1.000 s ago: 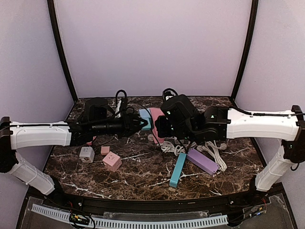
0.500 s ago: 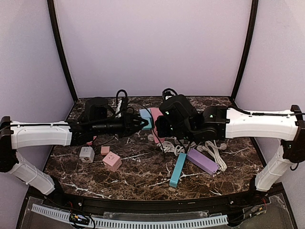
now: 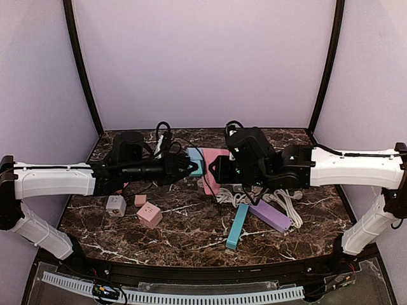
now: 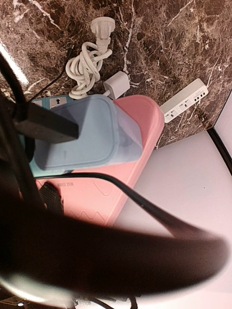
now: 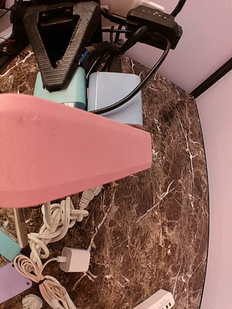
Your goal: Pull the plug off the socket
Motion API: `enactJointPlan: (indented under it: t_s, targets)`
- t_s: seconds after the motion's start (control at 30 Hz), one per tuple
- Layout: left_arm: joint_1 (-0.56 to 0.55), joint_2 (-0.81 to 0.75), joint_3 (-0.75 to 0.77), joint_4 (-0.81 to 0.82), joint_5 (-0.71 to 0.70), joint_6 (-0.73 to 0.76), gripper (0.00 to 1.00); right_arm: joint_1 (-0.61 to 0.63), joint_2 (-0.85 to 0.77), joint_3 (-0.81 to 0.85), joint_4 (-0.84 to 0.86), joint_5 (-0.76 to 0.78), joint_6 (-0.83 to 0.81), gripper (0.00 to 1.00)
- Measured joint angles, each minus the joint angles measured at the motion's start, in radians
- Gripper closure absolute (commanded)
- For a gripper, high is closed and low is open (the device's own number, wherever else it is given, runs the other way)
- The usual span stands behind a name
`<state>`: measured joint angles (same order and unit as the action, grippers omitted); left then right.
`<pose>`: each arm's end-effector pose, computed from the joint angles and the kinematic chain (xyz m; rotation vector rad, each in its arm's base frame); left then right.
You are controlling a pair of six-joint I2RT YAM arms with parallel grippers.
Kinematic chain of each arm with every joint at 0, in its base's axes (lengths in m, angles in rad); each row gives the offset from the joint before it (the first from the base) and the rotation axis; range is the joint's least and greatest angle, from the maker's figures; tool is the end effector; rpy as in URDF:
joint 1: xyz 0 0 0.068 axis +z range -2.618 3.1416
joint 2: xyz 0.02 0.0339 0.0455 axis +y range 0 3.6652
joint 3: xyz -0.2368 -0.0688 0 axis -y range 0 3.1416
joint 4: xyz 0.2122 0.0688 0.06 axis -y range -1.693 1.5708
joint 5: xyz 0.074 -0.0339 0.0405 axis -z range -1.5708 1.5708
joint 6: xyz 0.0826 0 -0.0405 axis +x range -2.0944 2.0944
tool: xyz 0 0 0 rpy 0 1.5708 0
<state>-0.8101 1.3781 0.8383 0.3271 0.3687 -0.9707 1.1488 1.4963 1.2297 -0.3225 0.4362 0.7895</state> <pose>0.2095 -0.2633 0.2564 0.1433 2.0719 -1.5293 0.1738 0.3020 0.2689 -0.1342 2.1713 0.6809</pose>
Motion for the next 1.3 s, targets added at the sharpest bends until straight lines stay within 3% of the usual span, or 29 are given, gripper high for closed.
enactJointPlan:
  t_s: [0.4,1.07,1.3]
  targets:
    - [0.0,-0.013,-0.013,0.0,-0.004,-0.01,0.99,0.006,0.0,-0.005,0.011,0.001,-0.016,1.0]
    - [0.012,-0.038,-0.029,-0.068,-0.006,-0.022,0.99,0.085,0.072,0.032,-0.052,0.27,-0.158,1.0]
    - [0.014,-0.038,-0.035,-0.076,0.006,-0.021,0.99,0.081,0.072,0.032,-0.069,0.287,-0.16,1.0]
